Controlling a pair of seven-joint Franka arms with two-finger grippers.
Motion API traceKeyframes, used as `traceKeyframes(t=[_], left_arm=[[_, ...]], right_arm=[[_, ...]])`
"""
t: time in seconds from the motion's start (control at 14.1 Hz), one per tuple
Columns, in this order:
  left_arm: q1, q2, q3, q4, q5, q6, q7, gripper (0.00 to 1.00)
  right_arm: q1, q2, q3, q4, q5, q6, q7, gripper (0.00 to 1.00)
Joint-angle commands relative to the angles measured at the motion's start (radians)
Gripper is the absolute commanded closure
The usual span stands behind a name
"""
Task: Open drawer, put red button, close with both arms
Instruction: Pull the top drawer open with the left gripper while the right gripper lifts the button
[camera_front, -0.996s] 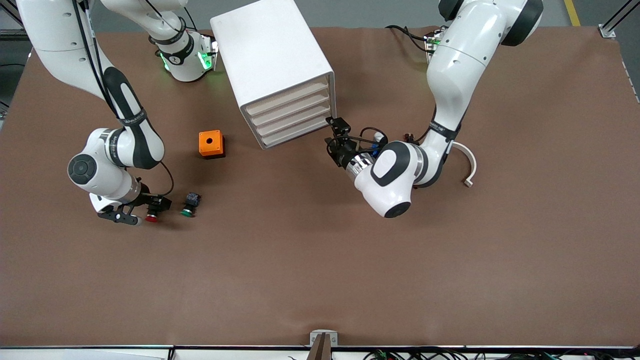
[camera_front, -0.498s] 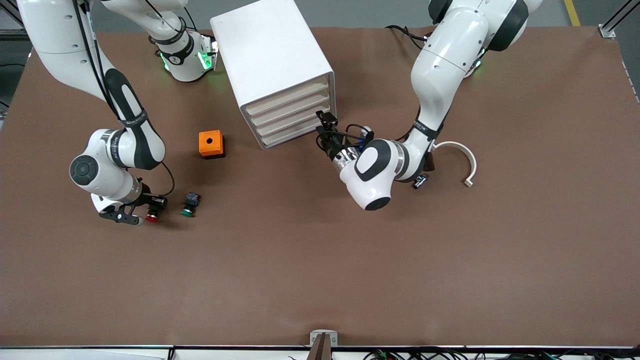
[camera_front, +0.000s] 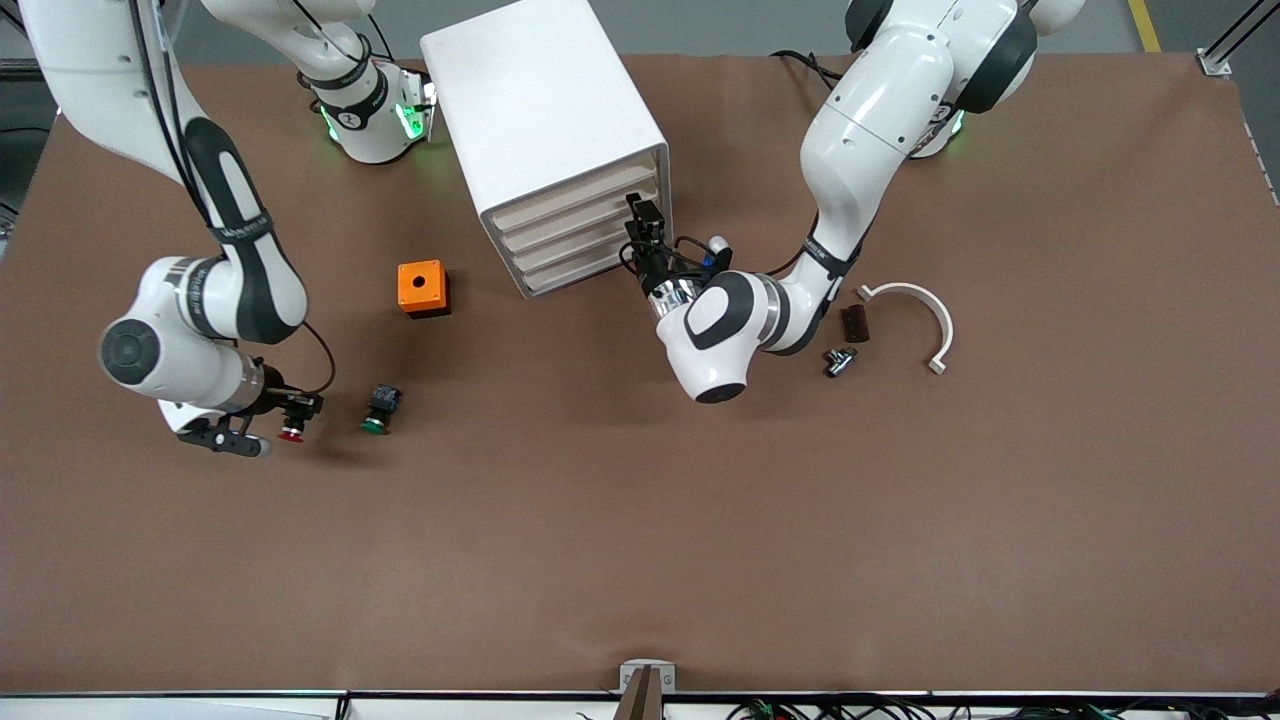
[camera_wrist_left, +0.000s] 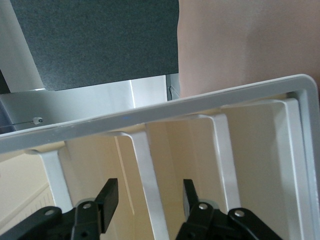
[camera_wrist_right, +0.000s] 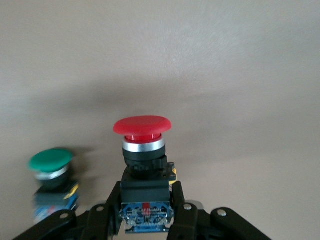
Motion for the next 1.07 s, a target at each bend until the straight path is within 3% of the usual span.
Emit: traceKeyframes(t=[0.0, 0.5, 1.0], left_arm=[[-0.014, 0.0, 0.002, -0.003, -0.017, -0.015, -0.016, 0.44], [-0.046, 0.014, 0.004, -0.002, -0.008, 0.017, -0.01, 0.68], [-0.057, 0.02, 0.007, 0.0, -0.009, 0.039, -0.01, 0.89]], right_arm=[[-0.016, -0.145, 0.002, 0.028, 0.014, -0.165, -0.008, 1.0], [-0.054, -0.365, 0.0, 0.055, 0.014, -0.469, 0.003, 1.0], [-0.058, -0.362, 0.01, 0.102, 0.014, -0.515, 0.05, 1.0]])
